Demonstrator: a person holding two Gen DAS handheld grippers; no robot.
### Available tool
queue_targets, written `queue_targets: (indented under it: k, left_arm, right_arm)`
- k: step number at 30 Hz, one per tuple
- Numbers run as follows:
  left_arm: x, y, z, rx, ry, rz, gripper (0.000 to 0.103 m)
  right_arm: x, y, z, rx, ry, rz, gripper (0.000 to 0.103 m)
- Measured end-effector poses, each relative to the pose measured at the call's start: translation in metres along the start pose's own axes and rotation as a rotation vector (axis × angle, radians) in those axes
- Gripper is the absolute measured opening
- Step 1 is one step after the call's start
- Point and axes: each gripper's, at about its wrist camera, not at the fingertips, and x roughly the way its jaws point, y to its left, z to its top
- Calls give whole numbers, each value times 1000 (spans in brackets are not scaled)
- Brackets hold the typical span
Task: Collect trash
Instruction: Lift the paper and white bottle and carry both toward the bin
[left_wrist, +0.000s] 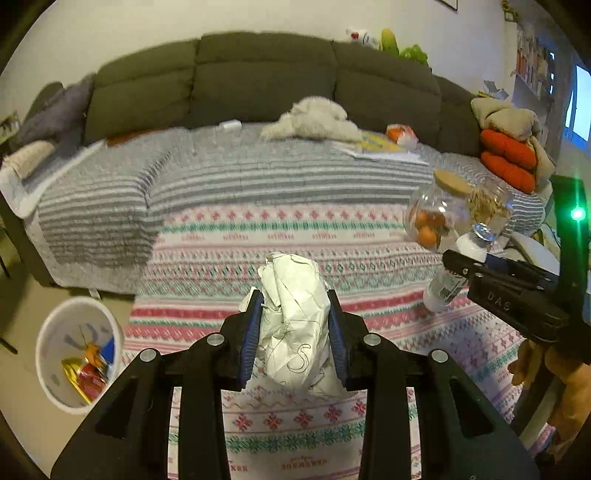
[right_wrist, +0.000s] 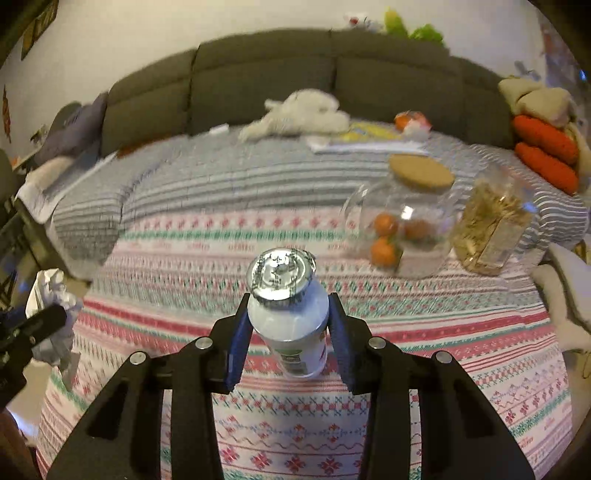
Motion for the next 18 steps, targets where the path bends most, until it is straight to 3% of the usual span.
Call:
queue_targets:
  k: [7,18]
  left_arm:
    - [-10,7,3,12,-49,40,32]
    - [-19,36,5,-31,-68,79,32]
  right_arm:
    - [-18,24,5,18,-95,3,40]
    - [-26,62,7,-13,-138,46,40]
